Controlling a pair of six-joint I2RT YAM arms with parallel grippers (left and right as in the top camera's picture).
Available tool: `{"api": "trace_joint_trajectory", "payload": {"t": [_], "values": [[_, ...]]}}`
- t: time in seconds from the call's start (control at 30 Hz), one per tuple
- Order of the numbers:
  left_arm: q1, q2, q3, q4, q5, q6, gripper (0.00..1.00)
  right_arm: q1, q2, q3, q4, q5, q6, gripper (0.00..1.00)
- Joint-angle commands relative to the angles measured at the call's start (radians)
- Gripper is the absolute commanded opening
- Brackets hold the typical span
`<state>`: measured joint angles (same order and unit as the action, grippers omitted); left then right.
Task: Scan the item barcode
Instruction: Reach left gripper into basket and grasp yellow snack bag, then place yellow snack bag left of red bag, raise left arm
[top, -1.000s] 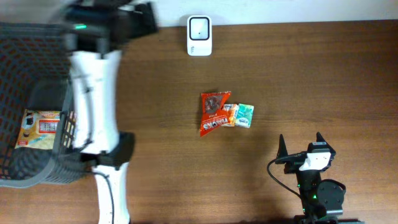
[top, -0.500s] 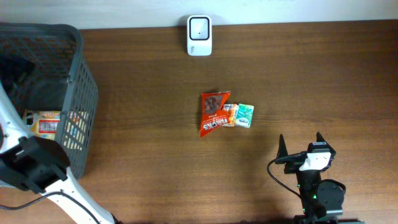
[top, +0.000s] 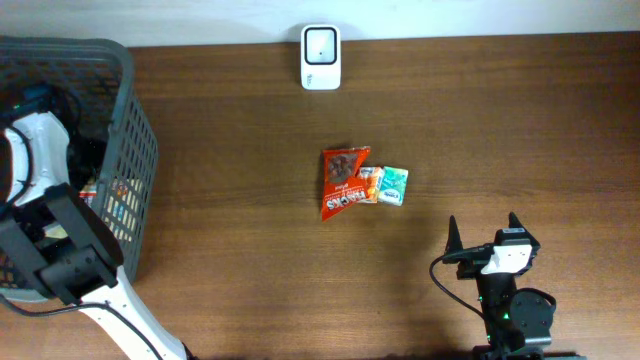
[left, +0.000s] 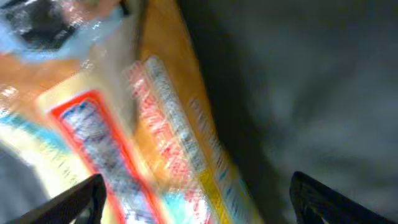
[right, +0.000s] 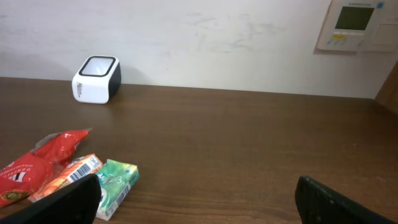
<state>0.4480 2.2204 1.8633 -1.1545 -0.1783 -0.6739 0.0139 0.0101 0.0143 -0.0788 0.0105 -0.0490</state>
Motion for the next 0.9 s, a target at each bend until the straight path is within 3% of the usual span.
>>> {"api": "trace_joint_trajectory", "payload": {"t": [0.0, 0.03, 0.13, 0.17, 0.2, 0.47, 0.57, 0.6, 0.67, 0.73, 0.8, 0.87], "values": [[0.004, -0.01, -0.084, 0.09, -0.021, -0.006, 0.7, 0.006, -0.006, -0.009, -0.003, 0.002, 0.001, 0.98], [0.005, -0.01, -0.098, 0.101, -0.022, -0.006, 0.51, 0.006, -0.006, -0.009, -0.003, 0.002, 0.001, 0.98], [0.006, -0.018, -0.097, 0.086, -0.021, -0.003, 0.16, 0.006, -0.006, -0.009, -0.003, 0.002, 0.001, 0.98], [0.006, -0.027, -0.087, 0.072, -0.021, -0.003, 0.05, 0.006, -0.006, -0.009, -0.003, 0.002, 0.001, 0.98], [0.006, -0.04, -0.065, 0.05, -0.021, -0.003, 0.0, 0.006, -0.006, -0.009, -0.003, 0.002, 0.001, 0.98], [0.004, -0.377, 0.293, -0.084, 0.027, -0.003, 0.0, 0.006, -0.006, -0.009, -0.003, 0.002, 0.001, 0.98], [-0.01, -0.563, 0.312, -0.057, 0.182, 0.01, 0.0, 0.006, -0.006, -0.009, -0.003, 0.002, 0.001, 0.98], [-0.042, -0.611, 0.312, -0.037, 0.238, 0.077, 0.0, 0.006, -0.006, -0.009, -0.003, 0.002, 0.001, 0.98], [-0.154, -0.656, 0.312, -0.004, 0.383, 0.23, 0.0, 0.006, -0.006, -0.009, -0.003, 0.002, 0.001, 0.98], [-0.323, -0.643, 0.311, 0.019, 0.437, 0.304, 0.0, 0.006, -0.006, -0.009, -0.003, 0.002, 0.001, 0.98], [-0.573, -0.57, 0.31, 0.004, 0.428, 0.428, 0.0, 0.006, -0.006, -0.009, -0.003, 0.002, 0.001, 0.99], [-0.699, -0.491, 0.31, -0.047, 0.333, 0.445, 0.0, 0.006, -0.006, -0.009, -0.003, 0.002, 0.001, 0.98]]}}
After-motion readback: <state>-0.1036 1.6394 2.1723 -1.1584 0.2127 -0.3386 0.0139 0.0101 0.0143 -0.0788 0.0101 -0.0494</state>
